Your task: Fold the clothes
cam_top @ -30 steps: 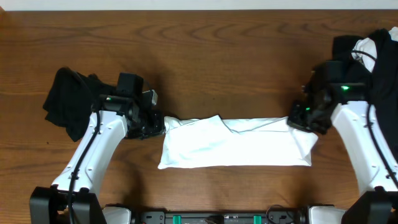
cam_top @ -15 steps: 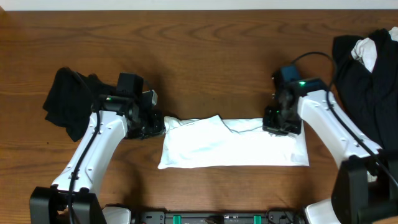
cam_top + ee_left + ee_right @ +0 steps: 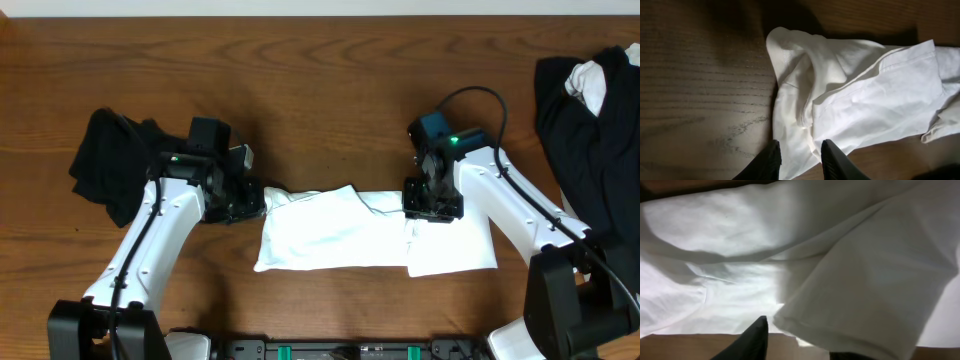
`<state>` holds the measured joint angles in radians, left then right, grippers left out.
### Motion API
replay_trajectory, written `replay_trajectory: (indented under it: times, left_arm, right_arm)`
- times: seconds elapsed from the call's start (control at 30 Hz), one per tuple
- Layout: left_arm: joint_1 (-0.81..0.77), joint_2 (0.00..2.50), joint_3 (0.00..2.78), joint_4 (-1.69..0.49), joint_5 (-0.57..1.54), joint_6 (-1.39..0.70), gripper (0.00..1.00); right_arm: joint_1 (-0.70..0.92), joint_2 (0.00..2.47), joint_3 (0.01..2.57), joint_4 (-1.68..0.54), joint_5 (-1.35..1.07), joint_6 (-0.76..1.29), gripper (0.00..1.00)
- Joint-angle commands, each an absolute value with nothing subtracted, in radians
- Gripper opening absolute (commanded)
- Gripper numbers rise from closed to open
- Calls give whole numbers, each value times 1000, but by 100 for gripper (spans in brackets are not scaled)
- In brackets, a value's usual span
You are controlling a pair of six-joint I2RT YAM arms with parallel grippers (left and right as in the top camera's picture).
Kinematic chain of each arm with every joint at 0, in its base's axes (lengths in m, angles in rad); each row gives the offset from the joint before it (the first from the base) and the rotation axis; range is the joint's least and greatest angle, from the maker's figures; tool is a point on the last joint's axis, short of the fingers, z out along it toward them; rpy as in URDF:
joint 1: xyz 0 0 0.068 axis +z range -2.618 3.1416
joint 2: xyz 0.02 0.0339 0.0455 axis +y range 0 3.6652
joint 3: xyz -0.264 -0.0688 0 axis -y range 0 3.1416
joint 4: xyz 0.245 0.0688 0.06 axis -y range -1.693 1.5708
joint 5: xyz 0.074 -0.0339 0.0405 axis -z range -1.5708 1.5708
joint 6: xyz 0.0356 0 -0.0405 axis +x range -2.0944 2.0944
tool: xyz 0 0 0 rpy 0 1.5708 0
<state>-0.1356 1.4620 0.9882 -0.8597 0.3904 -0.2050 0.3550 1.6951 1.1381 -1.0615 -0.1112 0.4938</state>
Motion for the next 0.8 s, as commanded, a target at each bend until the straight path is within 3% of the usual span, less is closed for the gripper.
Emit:
replay_trajectory:
  times: [0.0,0.23,0.47,0.77]
  left_arm:
    - [-134,1456,978,-863,397,-192,30]
    - [-134,1456,978,-863,397,-192,30]
    - [-134,1456,971,-864,397,-192,31]
    - [-134,1457,971,-864,397,-192,31]
  right_arm:
    - [360,1697,1150,-1059,-108,500,39]
    - [345,1697,1150,-1018,-101,500,41]
    - [334,1697,1150,-891,-40,500,34]
    - [334,1697,1150,-774,-7,462,40]
